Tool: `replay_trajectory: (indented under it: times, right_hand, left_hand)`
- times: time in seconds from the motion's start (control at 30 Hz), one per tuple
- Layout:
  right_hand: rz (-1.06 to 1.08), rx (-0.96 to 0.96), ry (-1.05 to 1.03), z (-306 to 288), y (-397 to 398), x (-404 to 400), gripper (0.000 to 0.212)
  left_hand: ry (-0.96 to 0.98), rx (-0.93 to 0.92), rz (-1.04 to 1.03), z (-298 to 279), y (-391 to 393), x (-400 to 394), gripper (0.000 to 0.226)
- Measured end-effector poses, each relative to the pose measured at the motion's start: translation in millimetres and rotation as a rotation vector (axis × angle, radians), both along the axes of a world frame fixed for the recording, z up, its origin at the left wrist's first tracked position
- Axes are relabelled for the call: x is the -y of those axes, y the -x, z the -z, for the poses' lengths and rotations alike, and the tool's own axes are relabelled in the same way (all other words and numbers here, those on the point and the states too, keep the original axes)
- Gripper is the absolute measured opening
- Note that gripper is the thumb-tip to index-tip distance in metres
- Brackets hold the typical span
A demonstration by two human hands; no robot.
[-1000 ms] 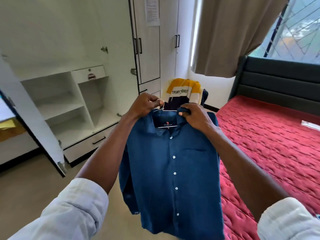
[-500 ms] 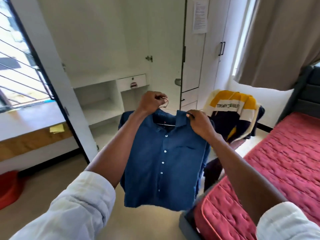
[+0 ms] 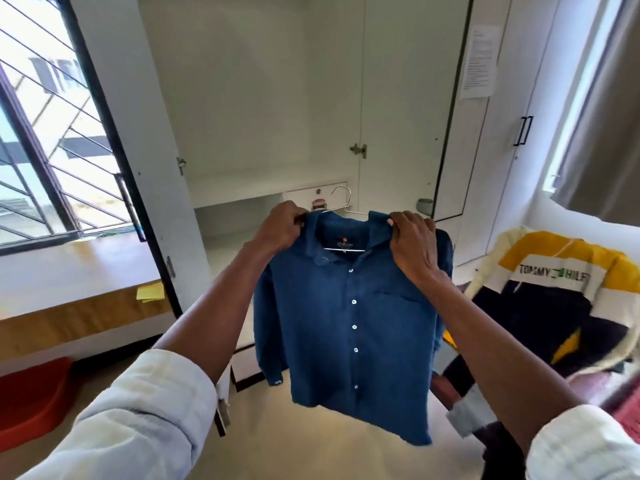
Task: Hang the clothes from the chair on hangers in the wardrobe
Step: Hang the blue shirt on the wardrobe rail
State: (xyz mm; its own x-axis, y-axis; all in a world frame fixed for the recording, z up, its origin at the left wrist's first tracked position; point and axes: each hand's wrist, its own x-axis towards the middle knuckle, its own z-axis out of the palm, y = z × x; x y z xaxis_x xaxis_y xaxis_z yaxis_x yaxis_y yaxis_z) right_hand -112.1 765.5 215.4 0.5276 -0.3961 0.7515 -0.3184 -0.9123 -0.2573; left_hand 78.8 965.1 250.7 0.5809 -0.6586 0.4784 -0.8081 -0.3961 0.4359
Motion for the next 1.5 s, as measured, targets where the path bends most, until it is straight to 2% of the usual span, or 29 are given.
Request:
replay_trajectory:
  times: [0.07, 0.17, 0.3, 0.5, 0.6, 0.73, 0.83, 0.93, 1.07, 1.17, 1.27, 1.43, 1.5]
  right_hand:
    - [-0.004, 0.024, 0.039, -7, -42, 20, 0.022]
    - [-0.002, 0.045, 0.079, -28, -109, 50, 0.022]
    - [0.008, 0.078, 0.117, -65, -185, 96, 0.023]
    - [-0.029, 0.158, 0.217, -127, -280, 152, 0.022]
    - [-0.006, 0.170, 0.270, -167, -332, 179, 0.023]
    - [0.021, 0.201, 0.371, -222, -402, 215, 0.027]
    - [0.047, 0.236, 0.433, -265, -452, 242, 0.029]
    - [0.074, 0.262, 0.466, -310, -505, 271, 0.032]
    - [0.114, 0.311, 0.477, -366, -563, 305, 0.034]
    - [0.150, 0.293, 0.544, -394, -595, 336, 0.026]
    - [0.182, 0.254, 0.584, -419, -627, 366, 0.021]
    - [0.244, 0.271, 0.657, -451, -687, 400, 0.031]
    - [0.274, 0.284, 0.696, -465, -710, 416, 0.031]
  left_hand:
    - [0.024, 0.051, -0.048, -7, -36, 17, 0.023]
    - [0.134, 0.032, -0.129, -25, -94, 45, 0.030]
    - [0.144, -0.042, -0.076, -63, -163, 81, 0.030]
    - [0.228, 0.052, -0.039, -117, -256, 127, 0.026]
    - [0.251, 0.155, -0.034, -149, -305, 158, 0.025]
    - [0.283, 0.093, -0.020, -207, -373, 191, 0.032]
    - [0.263, 0.230, 0.007, -248, -428, 218, 0.029]
    - [0.378, 0.315, 0.002, -296, -485, 250, 0.028]
    - [0.473, 0.403, -0.021, -354, -548, 289, 0.028]
    - [0.504, 0.425, -0.016, -389, -590, 312, 0.028]
    - [0.550, 0.436, -0.009, -412, -636, 339, 0.030]
    - [0.610, 0.455, -0.035, -438, -696, 391, 0.025]
    - [0.592, 0.465, -0.074, -449, -717, 411, 0.031]
